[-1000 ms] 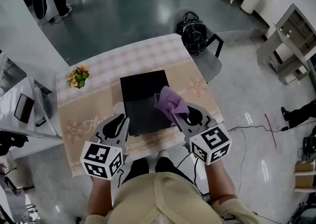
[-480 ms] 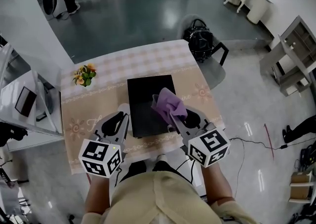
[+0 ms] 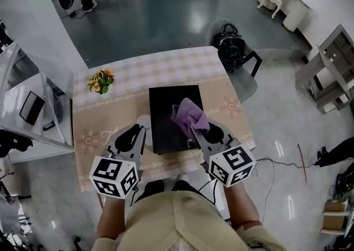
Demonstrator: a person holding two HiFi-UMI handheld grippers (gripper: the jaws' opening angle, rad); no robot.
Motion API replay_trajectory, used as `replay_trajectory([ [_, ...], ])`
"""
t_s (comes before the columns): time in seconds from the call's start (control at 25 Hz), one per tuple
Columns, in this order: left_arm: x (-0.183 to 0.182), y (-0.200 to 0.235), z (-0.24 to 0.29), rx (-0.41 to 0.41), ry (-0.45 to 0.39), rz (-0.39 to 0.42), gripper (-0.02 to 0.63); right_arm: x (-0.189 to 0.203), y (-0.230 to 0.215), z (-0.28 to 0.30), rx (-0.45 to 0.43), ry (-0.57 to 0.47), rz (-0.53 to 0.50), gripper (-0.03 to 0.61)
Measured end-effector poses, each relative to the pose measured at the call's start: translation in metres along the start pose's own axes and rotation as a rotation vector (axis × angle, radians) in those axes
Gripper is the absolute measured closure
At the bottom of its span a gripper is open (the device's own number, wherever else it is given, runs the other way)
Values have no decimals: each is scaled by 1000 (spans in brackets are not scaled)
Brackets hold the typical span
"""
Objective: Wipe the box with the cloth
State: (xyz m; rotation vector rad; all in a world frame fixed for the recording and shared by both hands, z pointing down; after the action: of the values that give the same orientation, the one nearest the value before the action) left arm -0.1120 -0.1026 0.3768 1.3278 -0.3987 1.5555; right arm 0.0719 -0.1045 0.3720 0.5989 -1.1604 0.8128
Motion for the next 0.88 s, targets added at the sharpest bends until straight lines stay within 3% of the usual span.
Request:
replay_trajectory([
  [0.88, 10, 7, -5, -10, 15, -24, 554, -3, 4, 4, -13, -39, 25, 485],
])
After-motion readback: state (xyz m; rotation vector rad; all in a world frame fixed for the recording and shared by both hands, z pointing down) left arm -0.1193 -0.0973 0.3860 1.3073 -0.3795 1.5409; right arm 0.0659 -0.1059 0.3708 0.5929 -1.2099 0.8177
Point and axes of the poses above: the fingertips, and each gripper's own axes: z forward along the fingers, y to its left, x out of its underside, the point moved 3 cm from there along -z, backward along the fingers, and after that the axes turned 9 degrees about -z, right-handed, at the moved point
